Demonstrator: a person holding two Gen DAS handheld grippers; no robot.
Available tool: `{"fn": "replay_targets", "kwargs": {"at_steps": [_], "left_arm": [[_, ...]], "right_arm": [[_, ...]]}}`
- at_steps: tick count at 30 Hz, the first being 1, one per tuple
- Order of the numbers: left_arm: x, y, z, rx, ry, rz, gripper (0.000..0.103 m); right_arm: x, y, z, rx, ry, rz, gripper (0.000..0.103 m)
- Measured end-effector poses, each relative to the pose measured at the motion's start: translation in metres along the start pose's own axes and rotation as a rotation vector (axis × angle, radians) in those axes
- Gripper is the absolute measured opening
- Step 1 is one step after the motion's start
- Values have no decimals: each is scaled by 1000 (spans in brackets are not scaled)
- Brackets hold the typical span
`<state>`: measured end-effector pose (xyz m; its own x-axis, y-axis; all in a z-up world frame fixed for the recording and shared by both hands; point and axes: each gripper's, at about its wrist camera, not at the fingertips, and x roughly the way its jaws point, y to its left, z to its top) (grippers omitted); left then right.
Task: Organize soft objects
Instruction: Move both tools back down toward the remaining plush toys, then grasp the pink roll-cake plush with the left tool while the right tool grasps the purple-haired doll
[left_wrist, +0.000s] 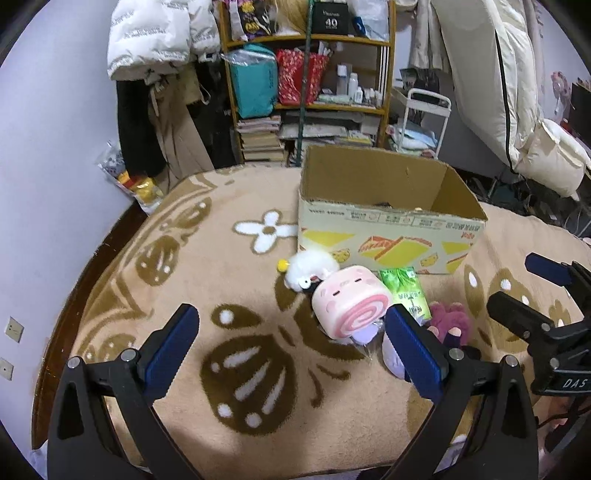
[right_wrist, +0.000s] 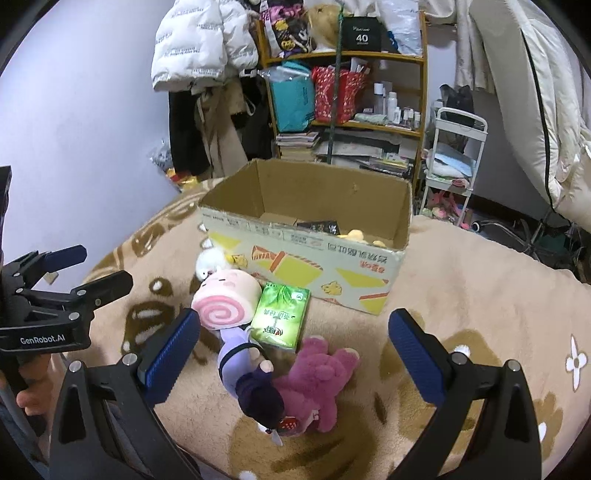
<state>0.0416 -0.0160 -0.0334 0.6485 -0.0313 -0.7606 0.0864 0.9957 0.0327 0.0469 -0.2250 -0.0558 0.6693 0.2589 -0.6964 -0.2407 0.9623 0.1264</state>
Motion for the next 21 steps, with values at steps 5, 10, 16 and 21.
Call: {"fn": "replay_targets", "kwargs": {"at_steps": [5, 10, 16, 21], "left_arm": [[17, 1, 1, -20, 54, -37, 100], [32, 3, 4, -53, 97, -84, 100], [55, 1, 6, -99, 163, -146, 100], [70, -7, 9, -92, 190, -168, 100]], "right_arm": [[13, 2, -1, -8, 38, 8, 103], [26, 2, -3, -11, 82, 21, 103], [48, 10, -4, -46, 140, 30, 101], [66, 19, -8, -83, 191, 49, 96]]}}
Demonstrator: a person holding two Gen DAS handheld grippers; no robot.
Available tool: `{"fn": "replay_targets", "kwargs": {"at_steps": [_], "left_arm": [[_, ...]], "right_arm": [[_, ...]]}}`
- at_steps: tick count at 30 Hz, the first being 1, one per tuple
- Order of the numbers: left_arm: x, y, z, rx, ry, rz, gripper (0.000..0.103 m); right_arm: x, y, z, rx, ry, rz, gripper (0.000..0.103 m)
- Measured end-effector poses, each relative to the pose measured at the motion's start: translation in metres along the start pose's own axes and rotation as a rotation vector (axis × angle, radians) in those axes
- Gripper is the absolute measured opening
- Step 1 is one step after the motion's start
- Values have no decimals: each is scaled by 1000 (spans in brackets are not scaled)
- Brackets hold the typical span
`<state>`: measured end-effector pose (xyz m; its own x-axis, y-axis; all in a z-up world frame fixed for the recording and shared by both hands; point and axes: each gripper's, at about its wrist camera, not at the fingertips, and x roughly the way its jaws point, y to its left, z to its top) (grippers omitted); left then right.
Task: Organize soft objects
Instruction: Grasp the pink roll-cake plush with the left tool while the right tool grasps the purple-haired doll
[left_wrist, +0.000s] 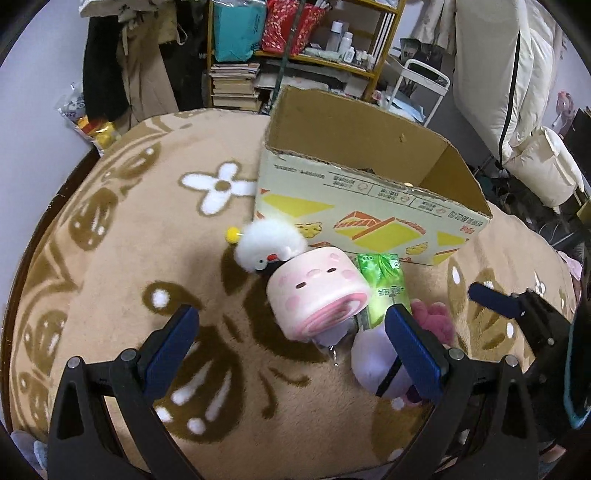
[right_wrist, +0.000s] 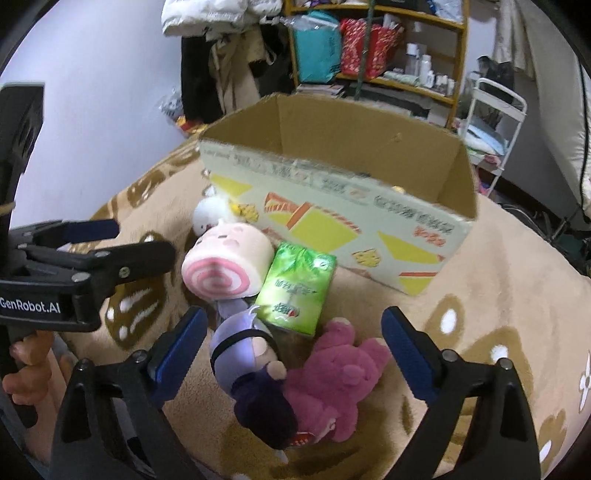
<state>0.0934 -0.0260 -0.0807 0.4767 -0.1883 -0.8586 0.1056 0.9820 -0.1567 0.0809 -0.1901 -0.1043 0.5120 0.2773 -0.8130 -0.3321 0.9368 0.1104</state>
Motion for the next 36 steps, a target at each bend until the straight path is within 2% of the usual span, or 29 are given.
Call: {"fn": "replay_targets", "kwargs": {"at_steps": [5, 7, 14, 18, 19, 20, 21, 27, 29, 36], "left_arm": [[20, -2, 1, -12, 44, -11, 100], [27, -1, 4, -26, 56, -25, 100], [49, 0, 11, -52, 86, -53, 100], [61, -3, 13, -53, 106, -62, 98], [64, -4, 14, -51, 109, -60, 94], [66, -4, 14, -49, 114, -62, 88], [69, -4, 14, -48, 123, -65, 87], [79, -4, 13, -71, 133, -92, 69], [78, -3, 12, -75, 128, -90, 59], [68, -5, 8, -45, 101, -63, 43]], "right_arm": [[16, 0, -1, 1, 54, 16, 94], [22, -3, -1, 21, 80, 46, 85], [34, -2, -6, 32, 130, 134, 68], [39, 5, -8, 19, 148, 180, 45], [40, 6, -8, 18, 151, 198, 37], [41, 8, -7, 19, 154, 208, 34], [42, 9, -7, 20, 155, 218, 33], [44, 7, -6, 34, 152, 220, 31], [41, 6, -7, 35, 147, 218, 30], [30, -2, -9, 54, 118, 209, 28]]}}
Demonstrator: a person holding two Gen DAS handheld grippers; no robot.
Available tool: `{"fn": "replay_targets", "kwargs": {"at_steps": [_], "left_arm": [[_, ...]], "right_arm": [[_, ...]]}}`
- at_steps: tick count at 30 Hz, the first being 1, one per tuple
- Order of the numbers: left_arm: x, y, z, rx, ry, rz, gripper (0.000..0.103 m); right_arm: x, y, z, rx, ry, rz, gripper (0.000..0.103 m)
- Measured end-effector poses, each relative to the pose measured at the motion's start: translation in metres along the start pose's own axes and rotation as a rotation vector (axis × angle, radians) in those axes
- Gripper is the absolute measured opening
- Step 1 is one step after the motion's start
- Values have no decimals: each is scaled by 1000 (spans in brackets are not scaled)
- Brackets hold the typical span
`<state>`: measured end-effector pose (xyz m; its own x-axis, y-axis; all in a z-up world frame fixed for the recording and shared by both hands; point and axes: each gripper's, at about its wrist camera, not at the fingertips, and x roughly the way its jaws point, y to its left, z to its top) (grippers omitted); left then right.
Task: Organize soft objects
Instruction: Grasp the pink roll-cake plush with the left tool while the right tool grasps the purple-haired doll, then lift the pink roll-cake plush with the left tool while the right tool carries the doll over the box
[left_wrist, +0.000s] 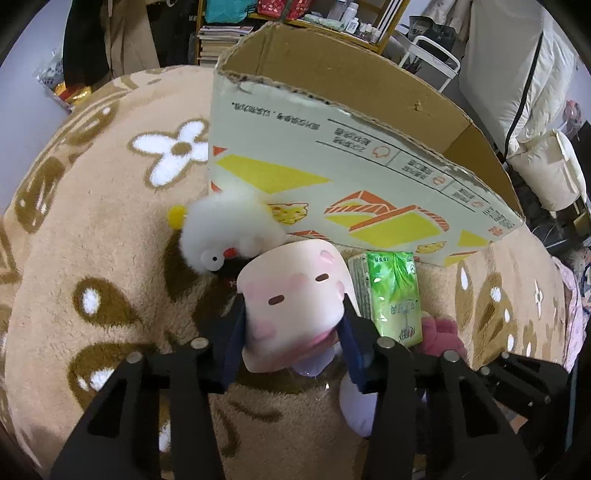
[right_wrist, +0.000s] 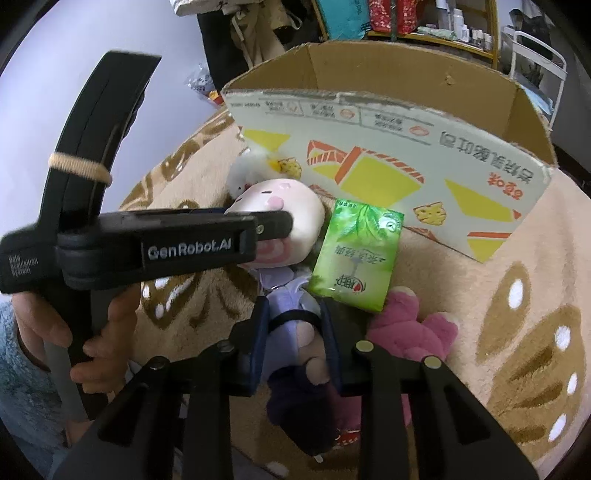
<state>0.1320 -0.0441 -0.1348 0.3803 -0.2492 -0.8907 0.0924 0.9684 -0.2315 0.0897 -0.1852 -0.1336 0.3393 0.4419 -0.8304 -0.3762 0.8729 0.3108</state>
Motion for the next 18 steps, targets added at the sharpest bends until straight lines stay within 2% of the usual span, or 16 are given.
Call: {"fn": "replay_targets", "kwargs": {"at_steps": [4, 8, 14, 18], "left_arm": [[-9, -3, -4, 27, -32, 38, 40], [-22, -3, -9, 32, -71, 57, 39], [-57, -16, -21, 102, -216, 123, 40], [-83, -27, -30, 160, -342, 161, 40]], "right_arm": [[-15, -10, -1, 36, -44, 10, 27], [-40, -18, -1, 81, -136, -9, 27], [-74, -28, -2, 128, -287, -78, 27], [-92, -20, -1, 105, -388, -135, 27]]}}
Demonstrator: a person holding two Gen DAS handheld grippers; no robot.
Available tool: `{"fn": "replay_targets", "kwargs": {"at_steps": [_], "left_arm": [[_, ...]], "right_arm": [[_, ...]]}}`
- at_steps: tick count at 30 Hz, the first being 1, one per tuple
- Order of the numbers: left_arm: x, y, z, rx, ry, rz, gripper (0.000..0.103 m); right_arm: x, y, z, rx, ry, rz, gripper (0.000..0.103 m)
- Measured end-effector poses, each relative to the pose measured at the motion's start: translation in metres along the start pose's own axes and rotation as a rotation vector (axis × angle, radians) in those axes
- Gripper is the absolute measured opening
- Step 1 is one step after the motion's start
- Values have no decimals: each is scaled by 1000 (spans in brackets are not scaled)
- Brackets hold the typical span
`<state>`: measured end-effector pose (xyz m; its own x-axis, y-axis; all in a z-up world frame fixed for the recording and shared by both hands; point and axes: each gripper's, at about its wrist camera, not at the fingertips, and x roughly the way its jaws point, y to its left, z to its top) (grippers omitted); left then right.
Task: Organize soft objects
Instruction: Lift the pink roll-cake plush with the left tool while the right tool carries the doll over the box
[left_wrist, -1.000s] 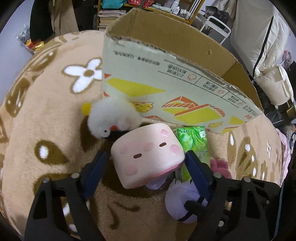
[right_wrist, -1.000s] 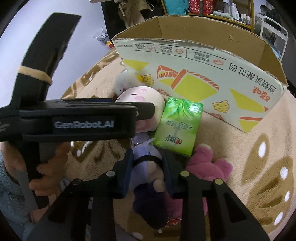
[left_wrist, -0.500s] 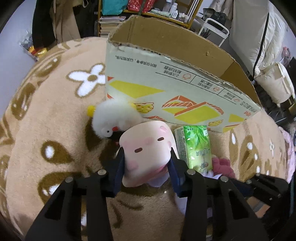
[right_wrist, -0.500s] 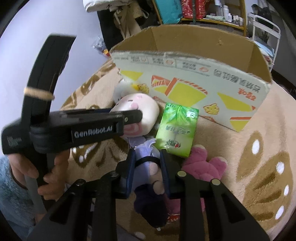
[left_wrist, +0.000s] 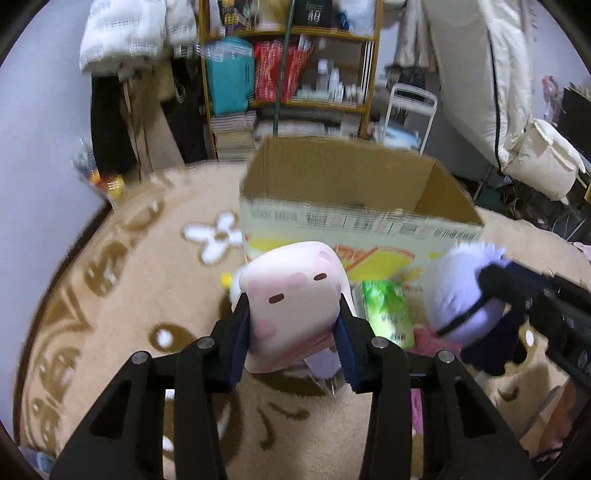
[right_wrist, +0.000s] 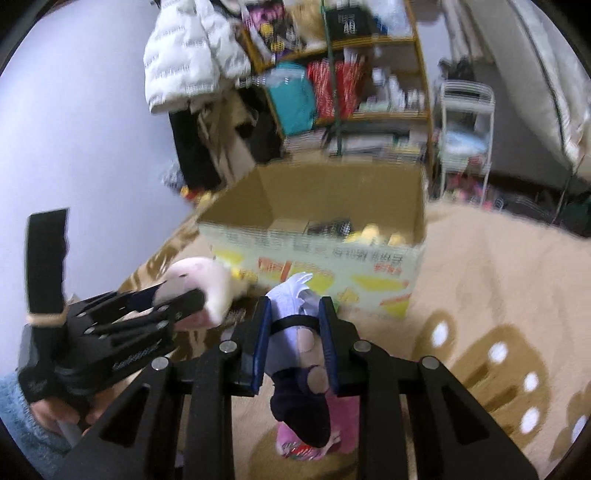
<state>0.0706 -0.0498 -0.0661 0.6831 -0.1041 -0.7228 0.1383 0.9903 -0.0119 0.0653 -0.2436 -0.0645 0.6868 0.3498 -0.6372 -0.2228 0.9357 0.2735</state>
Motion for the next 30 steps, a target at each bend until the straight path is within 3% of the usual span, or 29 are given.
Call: {"fn": "replay_targets", "kwargs": {"at_steps": [4, 13, 23, 30], "left_arm": [[-27, -5, 3, 36, -132, 41, 40], [-54, -19, 18, 92, -323, 95, 41], [-60, -23, 46, 102, -459, 79, 41], [-44, -23, 60, 96, -478, 84, 41]], "right_arm": [[-15, 7, 9, -30, -122, -63, 27], [-30, 3, 33, -39, -271, -98, 27], [-32, 5, 60, -90, -365, -117, 27], [-22, 5, 69, -119, -391, -126, 27]]}}
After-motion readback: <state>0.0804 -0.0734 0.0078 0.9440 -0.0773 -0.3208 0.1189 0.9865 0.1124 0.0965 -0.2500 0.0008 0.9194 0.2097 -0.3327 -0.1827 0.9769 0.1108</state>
